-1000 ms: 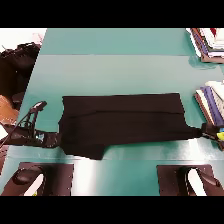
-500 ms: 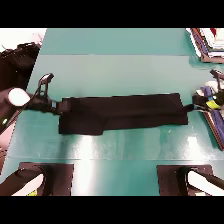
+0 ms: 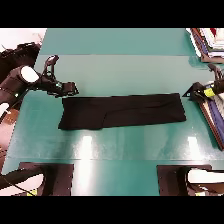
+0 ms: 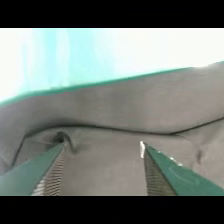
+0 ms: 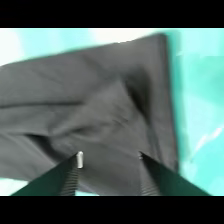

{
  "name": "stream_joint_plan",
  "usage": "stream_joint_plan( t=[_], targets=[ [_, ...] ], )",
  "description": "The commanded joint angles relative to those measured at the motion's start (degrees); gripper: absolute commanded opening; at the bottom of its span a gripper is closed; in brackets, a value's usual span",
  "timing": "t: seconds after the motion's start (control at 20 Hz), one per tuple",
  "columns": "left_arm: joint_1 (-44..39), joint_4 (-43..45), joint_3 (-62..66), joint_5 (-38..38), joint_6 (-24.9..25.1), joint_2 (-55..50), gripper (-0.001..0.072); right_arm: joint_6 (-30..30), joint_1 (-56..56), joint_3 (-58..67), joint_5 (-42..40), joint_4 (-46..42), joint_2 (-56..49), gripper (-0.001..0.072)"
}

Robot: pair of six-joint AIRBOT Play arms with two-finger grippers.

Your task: Fold the shirts.

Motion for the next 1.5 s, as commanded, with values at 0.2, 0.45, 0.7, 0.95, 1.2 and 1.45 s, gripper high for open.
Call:
stream_joint_plan(
  t=[0.2, 0.45, 0.7, 0.95, 1.2, 1.45],
  targets=[
    [-4.07, -5.35, 1.84, 1.14, 0.33, -0.68, 0.0028, -9.79, -10.93, -12.44, -1.68, 5.05, -1.90, 0.0591],
    [-14.82, -6.97, 1.86, 9.31, -1.88, -3.32, 0.0028, -14.08, -8.92, -13.73, -2.05, 15.58, -8.22, 0.0574],
    [-22.75, -9.60, 4.96, 14.36, -1.84, -12.24, 0.0027, -16.46, -3.21, -13.55, -6.21, 16.83, -6.73, 0.0014],
    [-28.06, -10.03, 13.09, 13.20, -1.81, -22.64, 0.0027, -15.65, 1.29, -8.50, -3.23, 16.83, 4.46, 0.0013],
    [-29.22, -12.33, 14.84, 13.22, -1.90, -27.12, 0.0027, -5.53, 11.06, 3.45, -1.70, 16.90, 13.09, 0.0013],
    [-29.22, -15.02, 15.08, 12.50, -1.79, -28.02, 0.0027, -1.46, 22.51, 12.70, -2.32, 16.98, 13.99, 0.0013]
  ],
)
